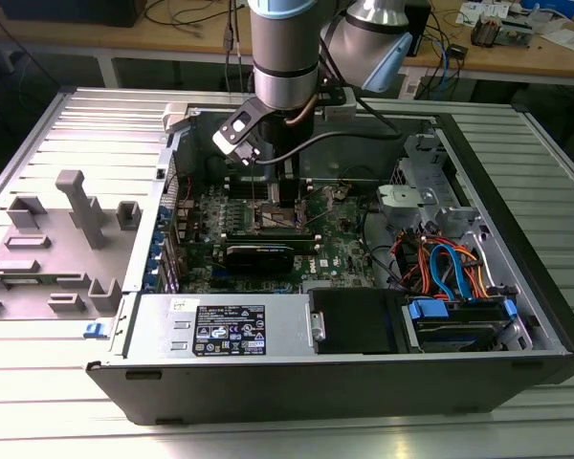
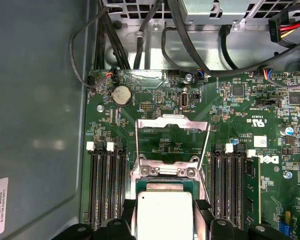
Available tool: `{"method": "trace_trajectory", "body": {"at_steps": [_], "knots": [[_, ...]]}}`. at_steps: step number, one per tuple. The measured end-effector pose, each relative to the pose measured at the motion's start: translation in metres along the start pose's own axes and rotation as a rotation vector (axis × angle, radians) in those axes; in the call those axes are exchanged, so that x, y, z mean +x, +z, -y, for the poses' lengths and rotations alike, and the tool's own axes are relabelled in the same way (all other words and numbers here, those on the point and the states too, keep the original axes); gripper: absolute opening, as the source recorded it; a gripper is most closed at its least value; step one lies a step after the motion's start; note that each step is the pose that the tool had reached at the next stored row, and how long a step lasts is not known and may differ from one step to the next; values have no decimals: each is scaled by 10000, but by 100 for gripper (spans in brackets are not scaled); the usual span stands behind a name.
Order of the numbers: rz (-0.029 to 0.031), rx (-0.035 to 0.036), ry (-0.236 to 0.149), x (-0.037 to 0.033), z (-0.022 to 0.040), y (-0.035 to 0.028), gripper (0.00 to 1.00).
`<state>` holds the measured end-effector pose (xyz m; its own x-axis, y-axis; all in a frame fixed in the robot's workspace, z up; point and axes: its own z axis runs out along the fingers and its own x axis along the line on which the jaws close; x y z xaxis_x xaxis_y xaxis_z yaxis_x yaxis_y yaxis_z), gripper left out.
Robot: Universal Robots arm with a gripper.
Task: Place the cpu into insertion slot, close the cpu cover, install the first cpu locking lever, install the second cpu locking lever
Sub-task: 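Place the cpu into insertion slot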
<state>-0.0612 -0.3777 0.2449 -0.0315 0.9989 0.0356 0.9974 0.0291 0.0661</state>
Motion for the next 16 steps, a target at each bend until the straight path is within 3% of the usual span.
{"method": "trace_trajectory", "body": {"at_steps": [5,14,16], "knots": [[1,-1,0,0,2,21,54],[4,0,0,-11,42,205,54],[3,-1,0,-36,83,239,54]]}}
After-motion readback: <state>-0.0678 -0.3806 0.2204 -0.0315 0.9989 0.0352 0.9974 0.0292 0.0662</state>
